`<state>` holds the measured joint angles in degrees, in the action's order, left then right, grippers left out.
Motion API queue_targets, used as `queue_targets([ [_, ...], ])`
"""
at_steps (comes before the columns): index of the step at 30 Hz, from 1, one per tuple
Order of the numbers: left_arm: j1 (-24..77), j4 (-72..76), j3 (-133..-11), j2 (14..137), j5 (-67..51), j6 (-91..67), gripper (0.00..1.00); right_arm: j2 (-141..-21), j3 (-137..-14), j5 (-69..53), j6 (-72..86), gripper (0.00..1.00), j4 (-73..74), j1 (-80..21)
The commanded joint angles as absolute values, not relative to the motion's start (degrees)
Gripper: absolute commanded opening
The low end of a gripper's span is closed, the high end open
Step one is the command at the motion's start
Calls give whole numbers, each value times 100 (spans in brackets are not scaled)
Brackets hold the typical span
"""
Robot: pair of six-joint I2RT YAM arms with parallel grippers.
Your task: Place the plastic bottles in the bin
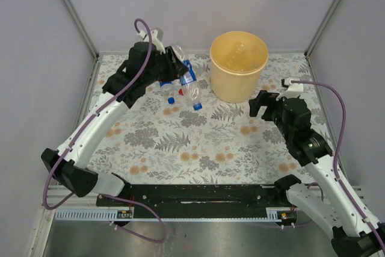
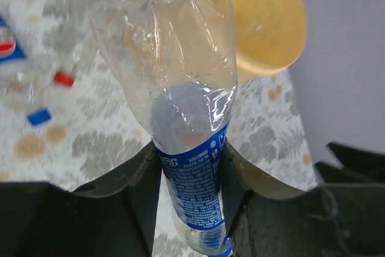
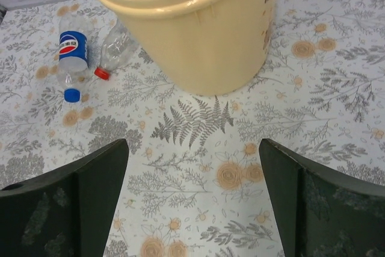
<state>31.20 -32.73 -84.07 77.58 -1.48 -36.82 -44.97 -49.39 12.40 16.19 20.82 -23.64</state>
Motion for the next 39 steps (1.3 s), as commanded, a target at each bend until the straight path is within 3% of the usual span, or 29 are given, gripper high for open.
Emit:
queue_targets([
  [1, 3138, -2726, -9701, 8313, -61, -3243, 29, -3930, -4510, 933, 1977, 99, 2408, -2391],
  [10, 3208, 348, -10150, 9157, -167, -3393, 38, -3279, -3886, 580, 2399, 99, 3207, -2399],
  [20, 3278, 1354, -12197, 11450, -35, -3691, 39, -2690, -3753, 826, 2364, 100, 3964, -2399],
  [22, 3322, 1091, -13074, 12064, -26, -3753, 45, -2646, -3762, 677, 2417, 99, 3920, -2399],
  [23, 3331, 846, -13461, 12415, -52, -3788, 52, -2637, -3744, 633, 2460, 99, 3903, -2399],
  [25, 3340, 520, -14043, 12892, -245, -3875, 78, -2663, -3727, 607, 2478, 99, 3894, -2408],
  [27, 3348, 518, -13906, 12921, -377, -3946, 94, -2689, -3674, 624, 2470, 100, 3885, -2399],
  [28, 3357, 588, -13652, 12781, -378, -3938, 97, -2698, -3665, 633, 2470, 100, 3876, -2399],
  [35, 3366, 256, -12280, 11551, -238, -3367, 99, -2795, -3612, 563, 2487, 100, 3727, -2399],
  [39, 3357, -490, -11367, 10672, 481, -2946, 99, -2830, -3586, 519, 2514, 99, 3691, -2399],
])
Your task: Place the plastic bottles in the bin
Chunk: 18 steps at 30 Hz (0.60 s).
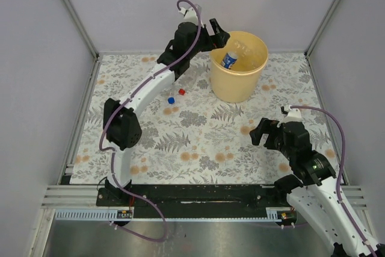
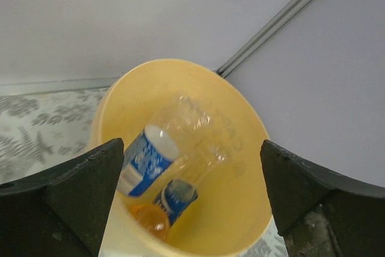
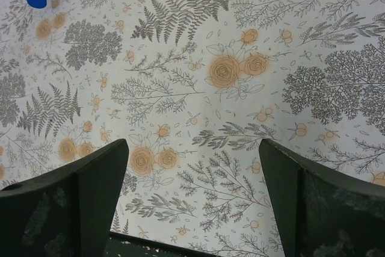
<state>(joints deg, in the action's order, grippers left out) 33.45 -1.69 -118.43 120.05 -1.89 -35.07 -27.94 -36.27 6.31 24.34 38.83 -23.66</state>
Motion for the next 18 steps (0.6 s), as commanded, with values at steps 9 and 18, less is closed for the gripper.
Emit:
queue_targets([
  [9, 2358, -3381, -10863, 10502, 1442, -3268, 99, -2742, -3428, 413, 2628, 99, 3683, -2399],
  [18, 1644, -4473, -11162, 11873, 1080, -3313, 99, -2558, -3331, 290, 2795, 99, 3744, -2399],
])
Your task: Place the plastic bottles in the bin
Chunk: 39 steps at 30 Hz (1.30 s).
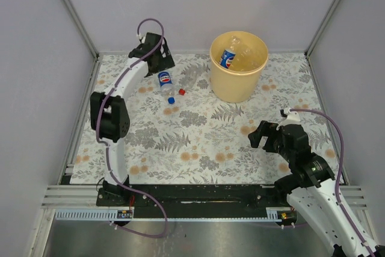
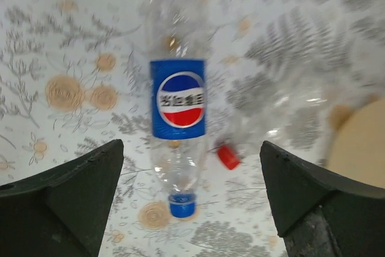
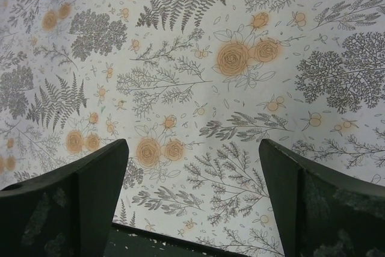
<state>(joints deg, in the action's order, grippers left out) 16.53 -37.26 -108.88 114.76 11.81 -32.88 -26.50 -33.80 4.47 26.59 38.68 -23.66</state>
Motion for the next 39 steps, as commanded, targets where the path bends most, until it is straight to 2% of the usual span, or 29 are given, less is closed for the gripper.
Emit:
queue_targets([
  [1, 1609, -4448, -11162, 11944, 1151, -3287, 99, -2532, -3340, 264, 2821, 100, 3753, -2399],
  [13, 1327, -4184, -11732, 13068, 466, -2936, 99, -2619, -3313, 229, 2901, 99, 3718, -2399],
  [20, 1301, -4140, -12023, 13587, 413, -2909, 93, -2707, -3331, 220, 2944, 99, 3639, -2399],
  [23, 1292, -4131, -11980, 13571, 378, -2918, 79, -2760, -3349, 176, 2953, 100, 3612, -2400],
  [27, 1301, -3964, -11664, 13158, 273, -2883, 52, -2760, -3340, 167, 2971, 99, 3586, -2399],
  [29, 1310, -3964, -11532, 12886, 229, -2874, 45, -2786, -3331, 132, 2962, 99, 3525, -2399],
  [31, 1345, -3964, -11418, 12587, 176, -2848, 41, -2821, -3287, 114, 2971, 99, 3454, -2399],
  [39, 2047, -3666, -11592, 11137, 352, -2347, 39, -3023, -3199, -158, 2980, 99, 3147, -2399],
])
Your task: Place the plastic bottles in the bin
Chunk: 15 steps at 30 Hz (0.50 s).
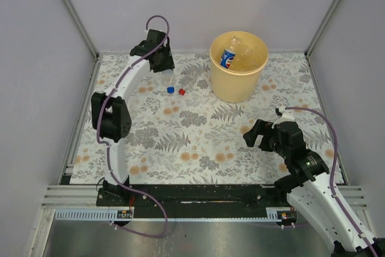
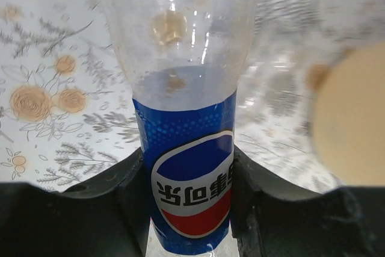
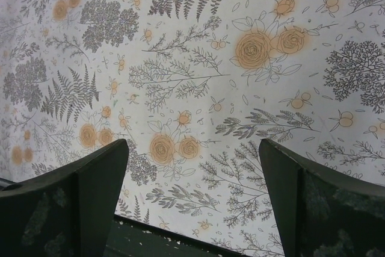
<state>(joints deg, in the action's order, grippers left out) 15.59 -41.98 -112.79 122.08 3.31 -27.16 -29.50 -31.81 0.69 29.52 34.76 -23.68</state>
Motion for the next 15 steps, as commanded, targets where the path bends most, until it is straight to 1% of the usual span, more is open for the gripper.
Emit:
queue_targets([
  [1, 2178, -3500, -11619, 10970, 334, -2286, 38, -3023, -3208, -150, 2962, 99, 3155, -2399],
  [4, 2539, -2579, -11383, 10505, 282, -2145, 36, -2997, -3217, -141, 2944, 99, 3146, -2399],
  [7, 2829, -1524, -11093, 10248, 27, -2048, 38, -2997, -3217, -149, 2962, 99, 3164, -2399],
  [11, 3102, -443, -11206, 10406, -263, -2223, 44, -3023, -3217, -193, 2962, 99, 3155, -2399],
  [15, 3401, 927, -11407, 10896, -343, -2172, 44, -2980, -3235, -229, 3006, 99, 3182, -2408],
])
